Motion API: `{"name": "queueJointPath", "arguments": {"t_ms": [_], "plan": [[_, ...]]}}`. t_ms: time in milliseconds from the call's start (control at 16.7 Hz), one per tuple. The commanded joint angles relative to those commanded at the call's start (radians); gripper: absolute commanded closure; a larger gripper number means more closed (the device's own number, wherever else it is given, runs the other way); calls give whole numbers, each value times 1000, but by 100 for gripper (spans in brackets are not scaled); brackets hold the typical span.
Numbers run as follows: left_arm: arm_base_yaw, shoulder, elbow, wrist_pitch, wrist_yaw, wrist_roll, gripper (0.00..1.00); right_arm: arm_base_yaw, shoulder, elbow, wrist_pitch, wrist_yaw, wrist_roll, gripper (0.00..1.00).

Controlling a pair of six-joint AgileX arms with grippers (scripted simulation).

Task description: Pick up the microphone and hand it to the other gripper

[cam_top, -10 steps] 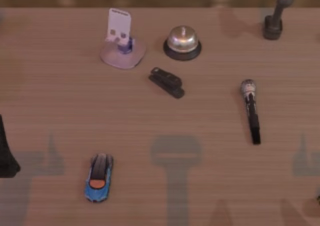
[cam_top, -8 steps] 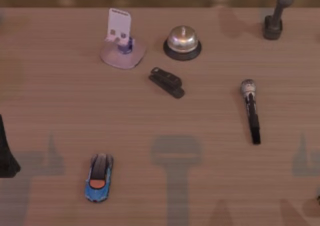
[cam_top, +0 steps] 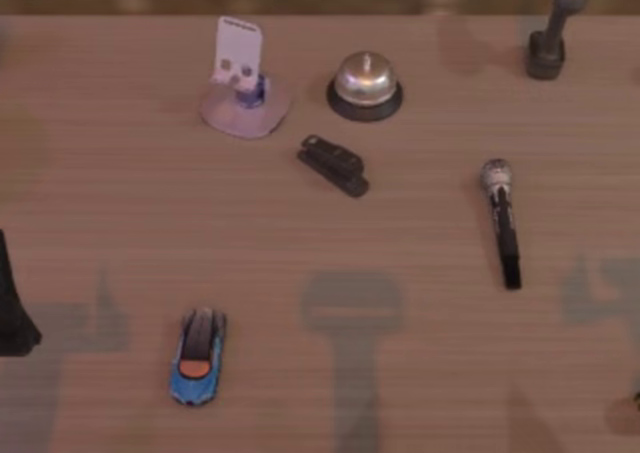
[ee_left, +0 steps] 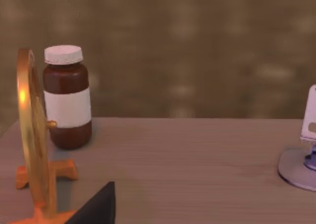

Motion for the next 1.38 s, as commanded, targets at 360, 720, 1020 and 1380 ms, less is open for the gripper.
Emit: {"name": "queueJointPath", "arguments": {"t_ms": [360, 720, 1020, 1380], "plan": [[0, 0, 0, 0, 0, 0, 0, 113, 636, 460, -316, 30, 123, 0], [0, 0, 0, 0, 0, 0, 0, 226, 1254, 900, -624, 56, 242, 0], [0, 0, 0, 0, 0, 0, 0, 293, 1579, 1175, -796, 70, 314, 0], [0, 0, 0, 0, 0, 0, 0, 318, 1698, 1281, -854, 76, 341, 0]]}}
